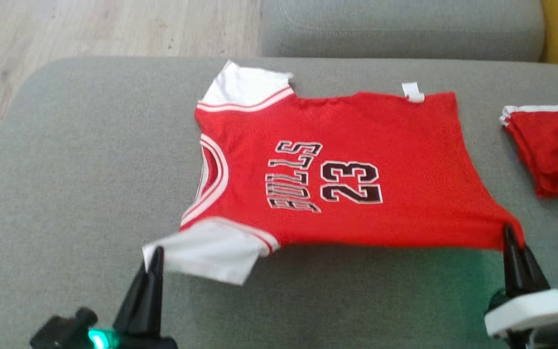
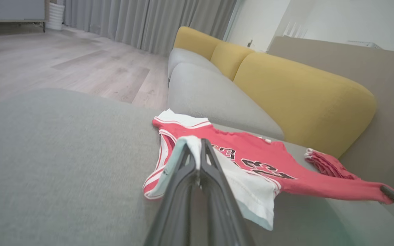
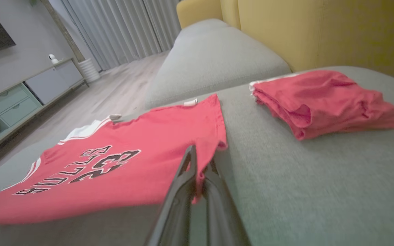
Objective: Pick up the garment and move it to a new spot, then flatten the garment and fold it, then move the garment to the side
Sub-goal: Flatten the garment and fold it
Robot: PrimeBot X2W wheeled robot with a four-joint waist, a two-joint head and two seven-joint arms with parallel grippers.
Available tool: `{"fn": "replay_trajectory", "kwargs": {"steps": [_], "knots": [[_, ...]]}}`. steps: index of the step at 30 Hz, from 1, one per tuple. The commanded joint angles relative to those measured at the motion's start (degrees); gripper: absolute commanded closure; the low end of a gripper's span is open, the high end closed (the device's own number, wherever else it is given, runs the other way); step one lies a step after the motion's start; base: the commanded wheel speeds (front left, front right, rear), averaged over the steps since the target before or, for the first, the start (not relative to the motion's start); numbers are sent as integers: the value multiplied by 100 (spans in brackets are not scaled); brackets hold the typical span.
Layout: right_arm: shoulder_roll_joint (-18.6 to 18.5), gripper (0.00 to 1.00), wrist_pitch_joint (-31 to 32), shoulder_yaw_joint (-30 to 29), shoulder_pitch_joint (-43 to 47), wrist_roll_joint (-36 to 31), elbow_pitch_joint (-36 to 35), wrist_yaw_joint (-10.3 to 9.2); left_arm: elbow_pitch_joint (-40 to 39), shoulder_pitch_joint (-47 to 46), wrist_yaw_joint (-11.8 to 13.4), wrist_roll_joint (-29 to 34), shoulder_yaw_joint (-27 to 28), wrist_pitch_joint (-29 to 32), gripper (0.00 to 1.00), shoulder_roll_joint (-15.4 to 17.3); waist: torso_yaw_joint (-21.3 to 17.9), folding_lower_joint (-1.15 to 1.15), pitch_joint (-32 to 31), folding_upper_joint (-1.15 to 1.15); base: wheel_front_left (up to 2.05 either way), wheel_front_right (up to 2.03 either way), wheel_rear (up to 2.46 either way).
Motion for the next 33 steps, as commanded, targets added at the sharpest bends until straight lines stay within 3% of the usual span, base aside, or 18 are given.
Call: {"fn": "replay_trajectory", "kwargs": {"steps": [1, 5, 11, 19, 25, 33], "knots": [[-34, 100, 156, 75, -11, 88, -394, 37, -247, -145, 56, -47, 163, 31, 100, 150, 5, 2, -12, -1, 0, 0, 0], [-34, 100, 624, 23, 160, 120, -459, 37, -15, -200, -58, -125, -23, 139, 100, 66, 1, 2, 49, -1, 0, 0, 0], [-34, 100, 975, -17, -163, -13, 38, 37, 753, -752, -375, -160, -247, 265, 100, -106, -11, 2, 143, -1, 0, 0, 0], [-34, 100, 1279, -4, -979, -134, 553, 37, 1709, -2307, -940, 219, -468, 551, 100, -103, -28, 2, 298, -1, 0, 0, 0], [-34, 100, 1310, -6, -1775, -147, 1098, 37, 2690, -3579, -1310, 338, -515, 737, 100, -271, -112, 2, 510, -1, 0, 0, 0], [-34, 100, 1174, 24, -2564, -296, 1866, 37, 3840, -4488, -1529, 410, -490, 511, 100, -486, -259, 2, 761, -1, 0, 0, 0]]}}
